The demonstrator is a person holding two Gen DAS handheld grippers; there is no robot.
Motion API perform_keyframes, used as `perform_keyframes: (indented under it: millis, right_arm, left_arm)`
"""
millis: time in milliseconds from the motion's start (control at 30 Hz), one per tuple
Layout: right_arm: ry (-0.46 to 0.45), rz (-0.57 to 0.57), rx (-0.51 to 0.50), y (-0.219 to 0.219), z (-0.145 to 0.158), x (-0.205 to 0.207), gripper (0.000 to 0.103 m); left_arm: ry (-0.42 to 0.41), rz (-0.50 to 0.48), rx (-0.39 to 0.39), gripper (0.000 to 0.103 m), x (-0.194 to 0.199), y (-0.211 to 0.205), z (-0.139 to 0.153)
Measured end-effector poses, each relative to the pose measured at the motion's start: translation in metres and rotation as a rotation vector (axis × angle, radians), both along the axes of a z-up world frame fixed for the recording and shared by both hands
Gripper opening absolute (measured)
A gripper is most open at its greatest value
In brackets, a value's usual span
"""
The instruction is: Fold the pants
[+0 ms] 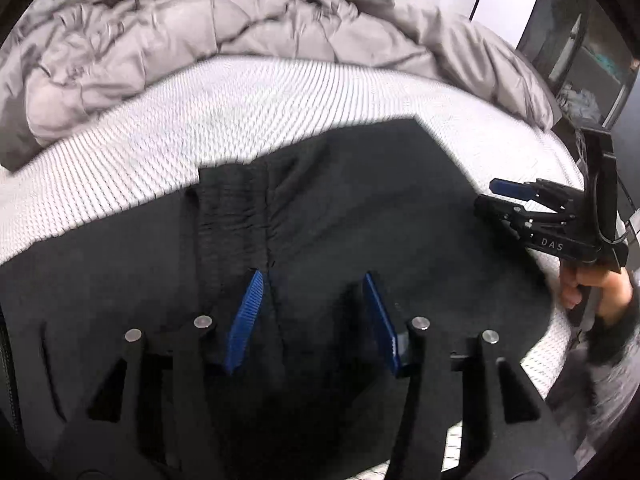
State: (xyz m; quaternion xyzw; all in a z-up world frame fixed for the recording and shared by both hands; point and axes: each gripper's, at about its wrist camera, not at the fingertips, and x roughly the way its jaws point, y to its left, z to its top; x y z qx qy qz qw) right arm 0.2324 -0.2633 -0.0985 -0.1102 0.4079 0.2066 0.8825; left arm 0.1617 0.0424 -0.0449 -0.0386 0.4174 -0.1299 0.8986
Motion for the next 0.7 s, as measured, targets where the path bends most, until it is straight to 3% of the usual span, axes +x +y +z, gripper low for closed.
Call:
perform_keyframes:
  millis: [67, 133, 233, 300, 367, 467, 533, 600, 700]
  right_arm:
    - [-0.043, -0.022, 0.051, -0.004, 0.014, -0.004, 0.052]
    - [-0.066, 0.007, 0.133, 0.001, 0.031, -0.008, 0.052]
    - [-0.027, 0.083, 0.193, 0.031, 0.034, -0.002, 0.052]
    - [0.010, 0.150, 0.167, 0.059, 0.020, 0.006, 0.052]
    - [0.061, 0.190, 0.125, 0.077, 0.000, 0.016, 0.052]
    - [0.053, 0.186, 0.038, 0.086, -0.011, 0.026, 0.052]
    - [-0.021, 0.113, -0.095, 0.075, -0.007, 0.026, 0.052]
    - [-0.074, 0.006, -0.176, 0.058, -0.008, 0.033, 0.063]
    - [-0.028, -0.068, -0.051, 0.031, 0.001, 0.040, 0.062]
  left_arm:
    - [-0.062, 0.003, -0.026, 0.061, 0.000, -0.004, 0.015]
    - [-0.081, 0.010, -0.023, 0.063, 0.011, -0.013, 0.017]
    - [-0.012, 0.009, 0.009, 0.063, 0.046, -0.021, 0.000]
    - [0.051, 0.017, 0.024, 0.055, 0.068, -0.016, -0.018]
    - [0.067, 0.017, -0.051, 0.039, 0.072, 0.001, -0.027]
    - [0.068, 0.008, -0.127, 0.028, 0.065, 0.022, -0.027]
    - [0.060, 0.032, -0.116, 0.029, 0.058, 0.032, -0.025]
    - [0.063, 0.047, -0.104, 0.029, 0.050, 0.036, -0.022]
    - [0.017, 0.088, -0.064, 0.031, 0.035, 0.035, -0.003]
